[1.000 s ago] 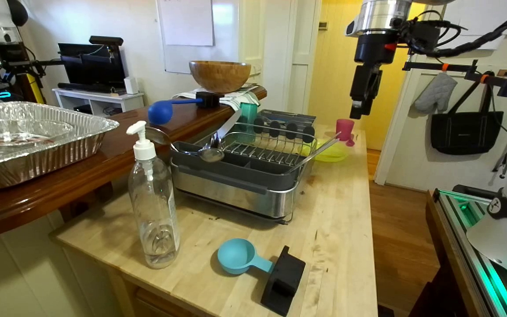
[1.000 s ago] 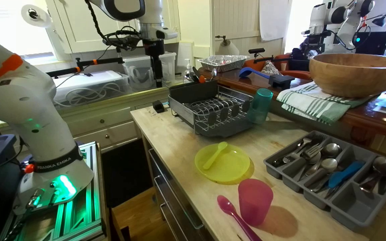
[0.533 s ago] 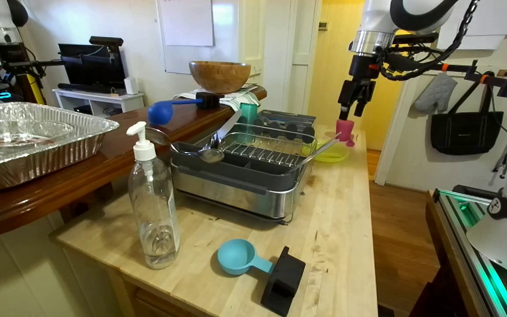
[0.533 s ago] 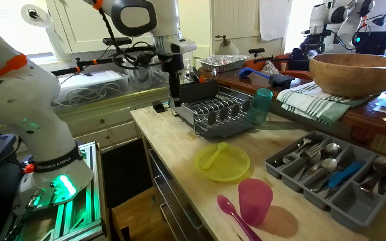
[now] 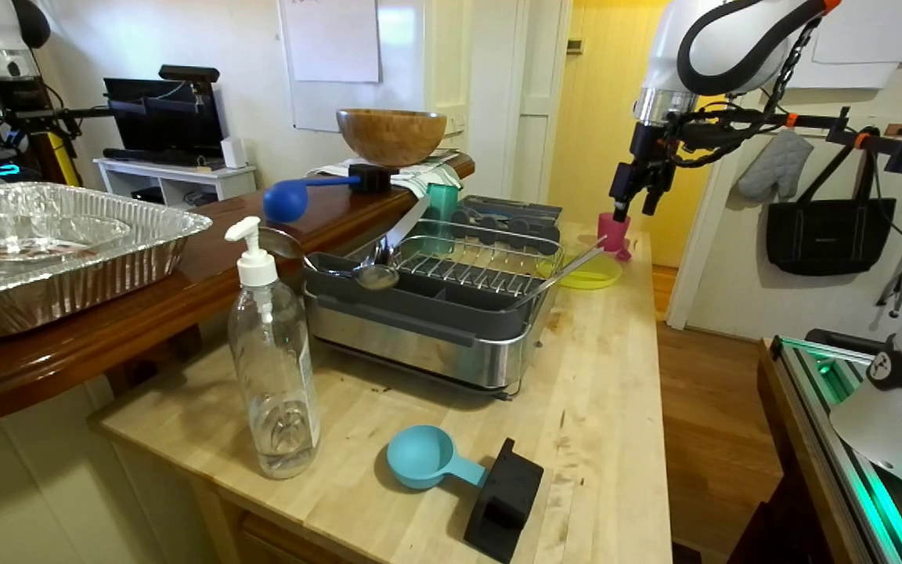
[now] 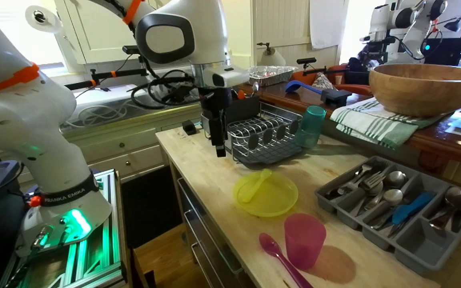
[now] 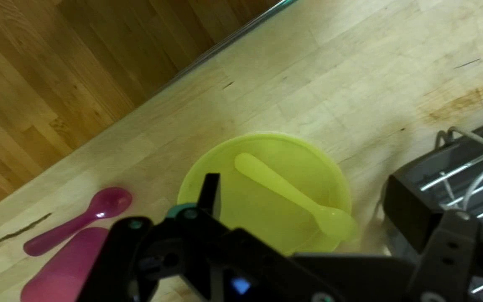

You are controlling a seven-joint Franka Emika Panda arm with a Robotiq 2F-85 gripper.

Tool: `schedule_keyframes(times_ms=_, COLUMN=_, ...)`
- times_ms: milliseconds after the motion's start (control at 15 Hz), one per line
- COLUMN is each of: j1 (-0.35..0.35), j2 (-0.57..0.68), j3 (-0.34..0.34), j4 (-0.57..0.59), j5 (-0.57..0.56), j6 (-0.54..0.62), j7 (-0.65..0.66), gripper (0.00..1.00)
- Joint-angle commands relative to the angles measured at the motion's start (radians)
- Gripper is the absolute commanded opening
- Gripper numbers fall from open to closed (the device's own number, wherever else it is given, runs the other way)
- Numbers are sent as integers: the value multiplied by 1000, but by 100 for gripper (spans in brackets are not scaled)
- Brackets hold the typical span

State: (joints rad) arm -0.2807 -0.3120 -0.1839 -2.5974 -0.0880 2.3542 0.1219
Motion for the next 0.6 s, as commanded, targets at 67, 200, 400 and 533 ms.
schedule_keyframes(times_ms=67, j1=-10, j2=8, j3=-24, j4=2, j5=-1, j6=2, j7=-16, gripper=100)
schedule_keyframes(times_ms=200, j1=-12, j2=12, j3=-27, j4=3, j5=-1, j6=3, j7=-18, gripper=100)
schedule_keyframes(times_ms=400, j1=-12, j2=13, j3=-26, j4=4, j5=-1, j6=4, j7=-18, gripper=100)
schedule_keyframes(times_ms=533, j1=-6, j2=33, j3=-32, j4=2, j5=-16, j6=48, j7=-69, gripper=100)
